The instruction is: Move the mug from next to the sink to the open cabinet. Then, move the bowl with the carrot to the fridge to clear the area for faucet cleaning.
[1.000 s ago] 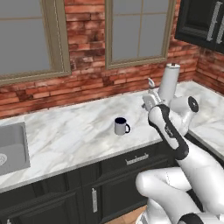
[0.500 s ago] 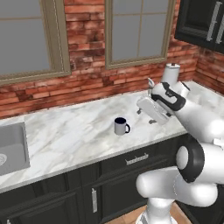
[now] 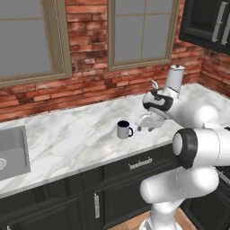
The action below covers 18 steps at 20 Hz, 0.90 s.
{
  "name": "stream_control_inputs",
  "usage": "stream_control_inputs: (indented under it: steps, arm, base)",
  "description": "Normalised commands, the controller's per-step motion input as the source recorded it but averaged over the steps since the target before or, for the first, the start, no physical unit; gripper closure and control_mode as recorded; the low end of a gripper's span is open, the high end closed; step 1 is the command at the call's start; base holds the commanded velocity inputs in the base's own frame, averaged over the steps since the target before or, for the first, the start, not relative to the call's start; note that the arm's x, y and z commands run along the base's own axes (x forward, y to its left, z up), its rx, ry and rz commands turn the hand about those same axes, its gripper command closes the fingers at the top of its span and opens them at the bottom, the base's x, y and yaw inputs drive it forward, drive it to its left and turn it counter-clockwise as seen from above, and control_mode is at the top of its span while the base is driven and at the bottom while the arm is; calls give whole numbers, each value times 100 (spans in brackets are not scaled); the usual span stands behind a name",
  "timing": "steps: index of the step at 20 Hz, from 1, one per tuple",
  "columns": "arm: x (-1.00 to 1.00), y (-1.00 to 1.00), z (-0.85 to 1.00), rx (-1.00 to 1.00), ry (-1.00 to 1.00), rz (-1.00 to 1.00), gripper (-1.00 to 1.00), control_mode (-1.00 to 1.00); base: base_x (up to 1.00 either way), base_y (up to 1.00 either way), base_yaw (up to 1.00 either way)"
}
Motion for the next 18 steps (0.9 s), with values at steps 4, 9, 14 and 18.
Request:
stream_control_inputs:
  steps: [4, 9, 14, 18]
  arm:
    - [0, 42, -44, -1, -32, 32, -100, -100]
    - [17, 25, -2, 11, -5, 7, -100, -100]
    - [50, 0, 0, 0, 3, 0, -100, -100]
    - [17, -35, 0, 0, 0, 1, -100, -100]
  base:
    - [0, 0, 0]
    - [0, 0, 0]
    - [0, 0, 0]
    - [0, 0, 0]
